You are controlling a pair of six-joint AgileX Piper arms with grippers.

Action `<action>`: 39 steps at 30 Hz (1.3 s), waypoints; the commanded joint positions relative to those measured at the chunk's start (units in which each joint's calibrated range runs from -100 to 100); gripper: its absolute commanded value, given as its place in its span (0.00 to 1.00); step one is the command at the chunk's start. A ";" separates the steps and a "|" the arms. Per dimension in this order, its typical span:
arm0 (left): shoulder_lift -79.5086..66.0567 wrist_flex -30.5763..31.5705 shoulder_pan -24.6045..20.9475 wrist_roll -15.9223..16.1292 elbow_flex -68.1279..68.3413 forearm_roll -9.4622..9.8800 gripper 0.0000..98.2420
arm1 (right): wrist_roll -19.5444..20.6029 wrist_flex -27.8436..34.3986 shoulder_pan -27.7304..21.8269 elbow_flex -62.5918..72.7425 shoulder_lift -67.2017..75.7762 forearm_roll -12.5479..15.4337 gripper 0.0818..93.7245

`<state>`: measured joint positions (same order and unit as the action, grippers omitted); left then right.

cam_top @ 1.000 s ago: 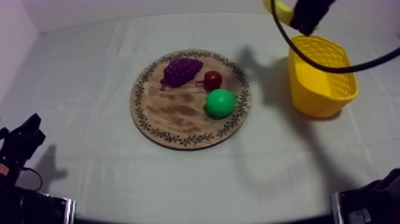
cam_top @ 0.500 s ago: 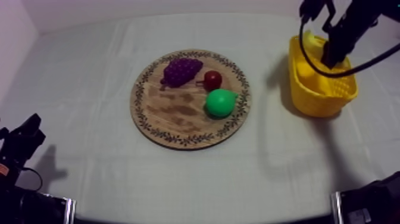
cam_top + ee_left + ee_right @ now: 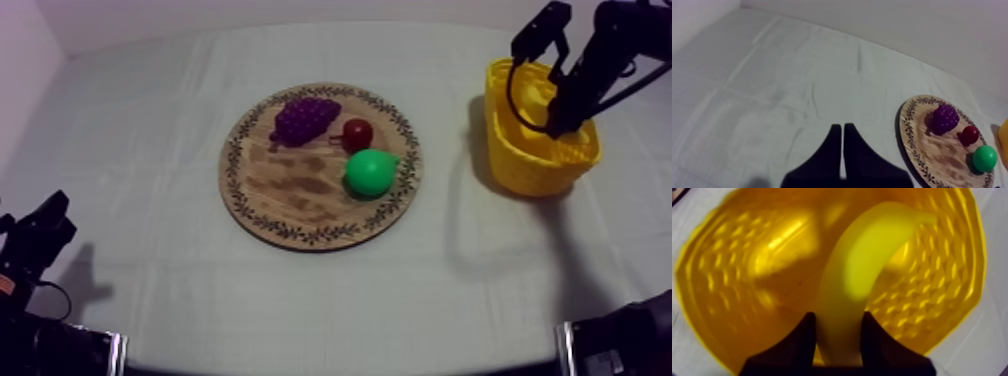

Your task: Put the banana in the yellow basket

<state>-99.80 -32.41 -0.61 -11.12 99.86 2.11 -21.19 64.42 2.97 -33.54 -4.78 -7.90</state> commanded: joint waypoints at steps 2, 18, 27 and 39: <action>-0.03 0.00 0.00 -0.02 0.03 0.02 0.00 | 0.63 -1.35 -0.25 0.18 -0.98 -0.13 0.27; -0.03 0.00 0.00 0.01 0.03 0.02 0.00 | 6.07 -8.27 -1.88 -0.64 0.99 -1.73 0.19; -0.03 0.00 0.00 0.00 0.03 0.02 0.00 | 18.22 -19.05 -3.39 -10.47 17.38 -4.66 0.03; -0.03 0.00 0.00 0.00 0.03 0.02 0.00 | 20.57 -37.04 -3.46 -41.10 50.92 4.44 0.01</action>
<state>-99.80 -32.41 -0.61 -11.12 99.86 2.11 1.76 28.93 -0.73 -66.10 35.71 -6.09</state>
